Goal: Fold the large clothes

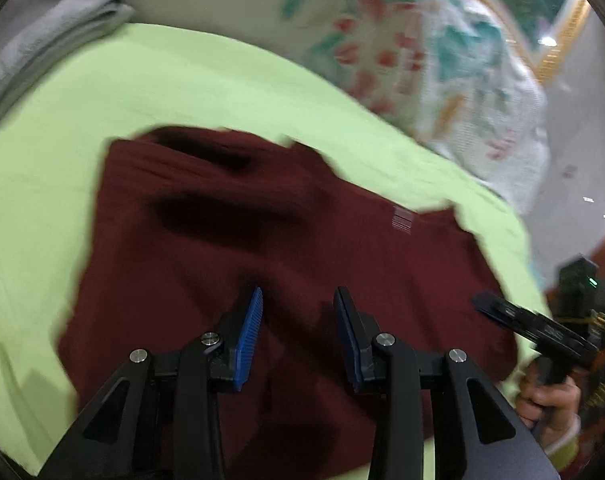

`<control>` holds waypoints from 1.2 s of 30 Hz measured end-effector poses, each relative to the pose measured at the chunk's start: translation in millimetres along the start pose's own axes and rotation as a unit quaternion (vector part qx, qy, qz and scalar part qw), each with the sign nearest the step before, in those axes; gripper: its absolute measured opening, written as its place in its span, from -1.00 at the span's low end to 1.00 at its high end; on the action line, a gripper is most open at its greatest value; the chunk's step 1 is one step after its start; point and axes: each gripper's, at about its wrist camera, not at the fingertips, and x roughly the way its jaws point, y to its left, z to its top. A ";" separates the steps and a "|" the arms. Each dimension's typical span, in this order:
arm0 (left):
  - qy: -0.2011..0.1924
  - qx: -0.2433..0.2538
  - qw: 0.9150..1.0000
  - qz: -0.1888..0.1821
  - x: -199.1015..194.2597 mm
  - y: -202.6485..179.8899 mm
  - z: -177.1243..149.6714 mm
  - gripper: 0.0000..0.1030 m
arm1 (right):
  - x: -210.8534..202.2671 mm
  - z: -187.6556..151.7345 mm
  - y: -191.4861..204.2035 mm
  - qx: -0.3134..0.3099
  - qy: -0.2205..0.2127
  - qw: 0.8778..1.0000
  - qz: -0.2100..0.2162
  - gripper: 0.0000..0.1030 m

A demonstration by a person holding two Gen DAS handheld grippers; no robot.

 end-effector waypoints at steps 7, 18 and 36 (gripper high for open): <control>-0.026 -0.087 0.995 0.038 10.5 66.1 47.0 -0.72 | 0.3 25.5 -49.3 0.064 -0.067 0.995 -0.030 -0.22; -0.046 -0.164 0.985 -0.001 -57.8 83.6 -14.9 -0.23 | -58.1 -8.8 -19.3 0.071 -0.118 0.990 -0.014 -0.17; -0.007 -0.208 0.975 -0.074 -81.1 65.3 -117.7 0.17 | -40.9 -82.2 63.6 0.032 -0.066 0.994 0.079 -0.37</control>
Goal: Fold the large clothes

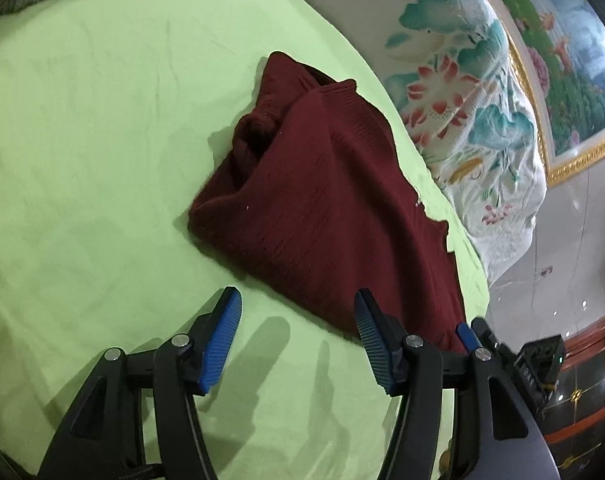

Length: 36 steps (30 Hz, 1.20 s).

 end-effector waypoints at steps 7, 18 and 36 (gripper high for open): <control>-0.031 -0.025 0.999 0.004 26.5 -14.5 23.1 0.71 | 11.0 2.4 9.6 -0.001 0.003 1.000 -0.008 -0.38; -0.050 -0.015 0.998 0.043 48.1 -21.6 46.3 -0.57 | 80.7 24.9 -1.3 0.011 0.057 0.997 -0.059 -0.58; -0.042 0.216 0.972 -0.086 48.7 -215.3 19.9 -0.78 | 37.7 37.2 -57.5 0.126 0.009 0.992 0.028 -0.66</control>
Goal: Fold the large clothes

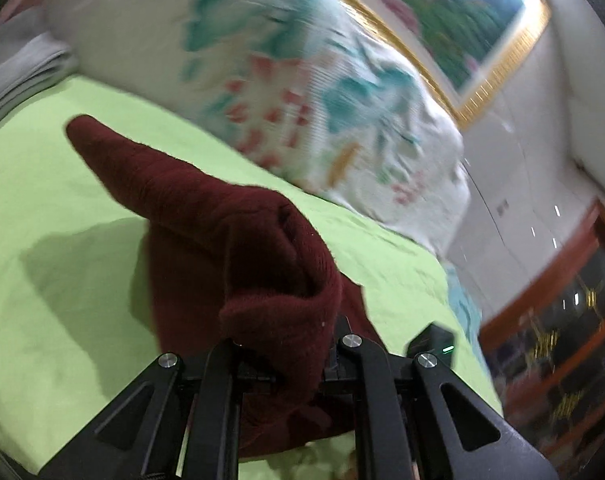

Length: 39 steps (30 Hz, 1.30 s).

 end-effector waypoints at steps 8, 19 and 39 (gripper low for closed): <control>0.135 0.051 0.989 -0.034 123.1 -54.2 -61.1 -0.78 | -87.6 24.3 -73.4 0.104 -0.088 0.990 0.022 -0.55; 0.162 0.043 0.985 -0.043 117.7 -42.8 -78.3 -0.51 | -76.3 27.9 -53.5 0.071 -0.050 0.996 0.033 0.06; 0.134 -0.057 0.989 0.025 57.7 69.8 -27.8 0.17 | 0.5 71.4 -28.5 -0.031 0.087 0.995 -0.023 0.29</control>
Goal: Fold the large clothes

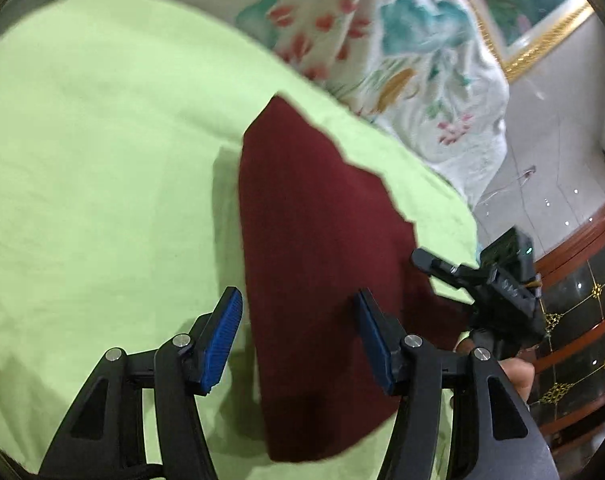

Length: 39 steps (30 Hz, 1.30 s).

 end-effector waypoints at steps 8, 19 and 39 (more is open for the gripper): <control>0.014 -0.022 0.999 -0.031 18.2 18.2 11.1 0.38 | 23.3 11.1 28.9 -0.063 0.048 0.997 0.005 0.16; 0.025 -0.040 0.998 -0.043 34.9 21.6 31.4 0.39 | 38.1 17.4 18.1 -0.037 0.037 0.998 0.018 -0.65; 0.071 0.061 0.995 0.022 72.3 -59.2 3.7 0.40 | -60.6 -11.2 -48.2 -0.011 -0.080 0.996 -0.039 -0.71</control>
